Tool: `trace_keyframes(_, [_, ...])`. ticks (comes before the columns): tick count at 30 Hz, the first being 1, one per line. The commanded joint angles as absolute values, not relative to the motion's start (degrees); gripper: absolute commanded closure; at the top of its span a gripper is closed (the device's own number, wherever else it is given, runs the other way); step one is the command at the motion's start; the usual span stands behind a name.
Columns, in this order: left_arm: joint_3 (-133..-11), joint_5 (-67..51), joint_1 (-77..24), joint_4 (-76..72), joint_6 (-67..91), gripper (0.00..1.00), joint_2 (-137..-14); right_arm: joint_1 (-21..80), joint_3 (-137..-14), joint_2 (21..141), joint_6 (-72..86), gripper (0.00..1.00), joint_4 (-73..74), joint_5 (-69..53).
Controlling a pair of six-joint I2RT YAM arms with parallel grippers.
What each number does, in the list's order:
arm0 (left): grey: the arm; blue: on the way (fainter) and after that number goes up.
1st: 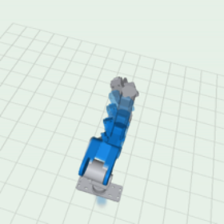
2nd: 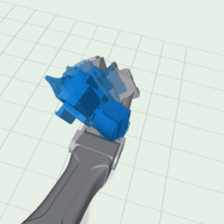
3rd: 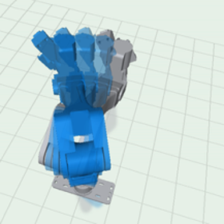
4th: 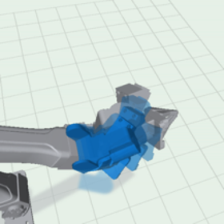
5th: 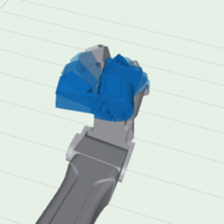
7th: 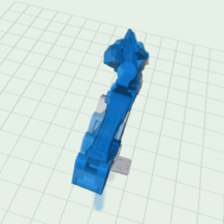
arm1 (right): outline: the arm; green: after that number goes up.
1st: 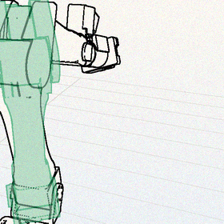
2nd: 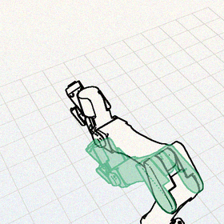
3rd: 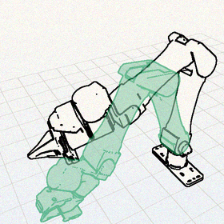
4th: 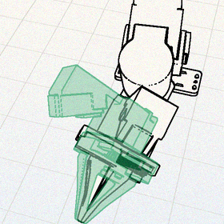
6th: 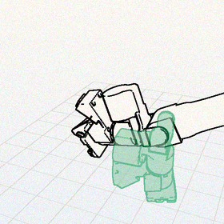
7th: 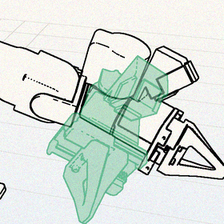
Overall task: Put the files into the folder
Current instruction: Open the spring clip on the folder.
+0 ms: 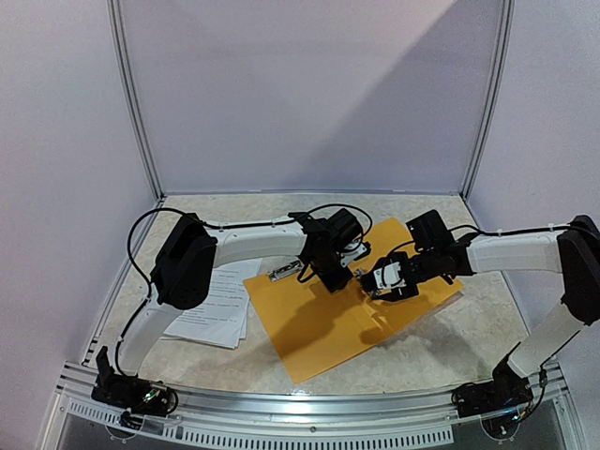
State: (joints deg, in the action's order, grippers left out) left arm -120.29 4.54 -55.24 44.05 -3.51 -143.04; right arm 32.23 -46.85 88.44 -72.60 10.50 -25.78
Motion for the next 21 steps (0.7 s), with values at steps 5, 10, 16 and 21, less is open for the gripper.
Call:
trace_keyframes(5, [-116.9,2.4,-57.4,51.2,-5.0,0.56,-150.3,32.6,-51.9,95.7,-74.3,0.49,5.8,-23.4])
trace_keyframes(10, [-116.9,2.4,-57.4,51.2,-5.0,0.56,-150.3,32.6,-53.5,98.3,-75.9,0.60,7.6,-22.3])
trace_keyframes(16, [-116.9,2.3,-57.4,51.1,-5.1,0.56,-150.3,32.6,-54.4,98.7,-76.7,0.76,8.9,-22.9])
trace_keyframes(21, [-116.9,2.3,-57.4,51.1,-5.2,0.56,-150.3,32.8,-54.6,98.1,-77.1,0.83,10.0,-23.9])
